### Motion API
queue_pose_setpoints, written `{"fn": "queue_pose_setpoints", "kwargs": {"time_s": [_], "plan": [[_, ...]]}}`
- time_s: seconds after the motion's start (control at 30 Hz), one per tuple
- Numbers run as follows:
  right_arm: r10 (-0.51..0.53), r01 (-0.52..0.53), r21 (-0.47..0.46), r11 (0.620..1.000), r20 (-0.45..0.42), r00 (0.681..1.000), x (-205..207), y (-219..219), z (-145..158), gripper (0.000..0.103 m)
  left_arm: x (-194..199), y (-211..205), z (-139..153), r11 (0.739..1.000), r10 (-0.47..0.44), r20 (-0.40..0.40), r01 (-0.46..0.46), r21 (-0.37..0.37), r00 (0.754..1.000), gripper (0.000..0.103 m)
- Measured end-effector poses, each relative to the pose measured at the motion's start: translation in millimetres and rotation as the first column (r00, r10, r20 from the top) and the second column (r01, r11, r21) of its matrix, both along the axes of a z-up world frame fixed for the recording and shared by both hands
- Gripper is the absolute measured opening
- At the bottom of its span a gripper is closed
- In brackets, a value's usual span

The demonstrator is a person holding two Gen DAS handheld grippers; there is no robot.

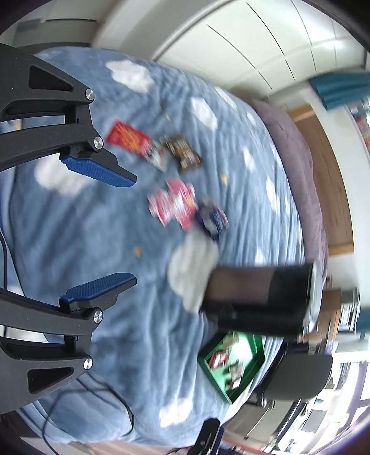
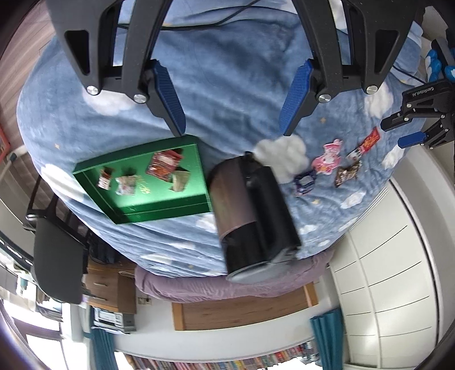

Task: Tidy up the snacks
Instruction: 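Withdraw both grippers from the tray back toward the remaining snacks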

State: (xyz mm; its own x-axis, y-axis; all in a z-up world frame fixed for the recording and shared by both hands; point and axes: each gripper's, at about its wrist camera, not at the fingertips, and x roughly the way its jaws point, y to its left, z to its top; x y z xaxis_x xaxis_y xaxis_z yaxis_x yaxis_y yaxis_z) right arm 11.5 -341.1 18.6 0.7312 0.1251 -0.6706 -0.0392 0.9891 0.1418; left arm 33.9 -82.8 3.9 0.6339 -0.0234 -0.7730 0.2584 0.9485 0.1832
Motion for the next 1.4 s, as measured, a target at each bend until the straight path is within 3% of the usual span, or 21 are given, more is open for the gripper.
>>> {"fn": "queue_pose_setpoints", "kwargs": {"time_s": [0.37, 0.6, 0.9, 1.4], "plan": [[0.164, -0.164, -0.025, 0.986, -0.004, 0.986, 1, 84, 5, 0.099, -20, 90, -2, 0.99, 0.136, 0.03, -0.137, 0.034, 0.99, 0.061], [0.217, -0.219, -0.043, 0.975, -0.041, 0.975, 10, 111, -5, 0.1, -21, 128, -21, 0.98, 0.199, -0.008, -0.199, 0.022, 0.98, 0.061], [0.237, -0.244, -0.042, 0.969, -0.122, 0.964, 32, 129, -34, 0.1, -5, 147, -49, 0.976, 0.219, -0.066, -0.218, 0.013, 0.974, 0.061], [0.281, -0.289, 0.0, 0.957, -0.235, 0.93, 81, 164, -82, 0.1, 55, 166, -82, 0.975, 0.222, -0.12, -0.218, 0.042, 0.968, 0.061]]}}
